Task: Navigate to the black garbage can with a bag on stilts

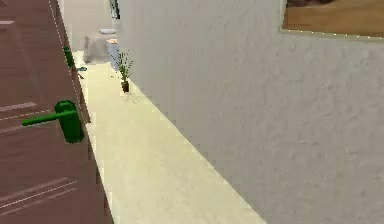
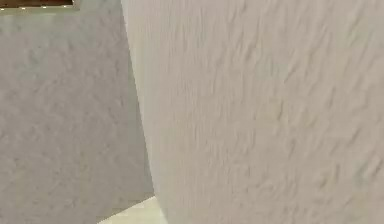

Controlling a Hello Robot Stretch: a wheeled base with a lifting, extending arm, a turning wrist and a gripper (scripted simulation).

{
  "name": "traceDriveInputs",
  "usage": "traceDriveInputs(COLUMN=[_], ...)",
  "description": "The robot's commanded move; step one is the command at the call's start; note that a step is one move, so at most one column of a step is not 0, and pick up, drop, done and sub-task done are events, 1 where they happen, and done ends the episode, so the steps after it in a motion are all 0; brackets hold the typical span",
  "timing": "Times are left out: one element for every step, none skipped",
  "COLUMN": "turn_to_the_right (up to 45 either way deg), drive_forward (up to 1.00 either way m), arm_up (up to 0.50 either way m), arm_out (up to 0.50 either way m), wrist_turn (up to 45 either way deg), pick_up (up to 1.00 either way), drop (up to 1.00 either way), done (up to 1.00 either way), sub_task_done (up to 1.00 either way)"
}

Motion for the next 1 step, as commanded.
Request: traceDriveInputs(turn_to_the_right=[-30.0], drive_forward=[0.0], arm_up=[0.0], arm_out=[0.0], wrist_turn=[0.0], pick_up=[0.0], drop=[0.0], done=[0.0], sub_task_done=[0.0])
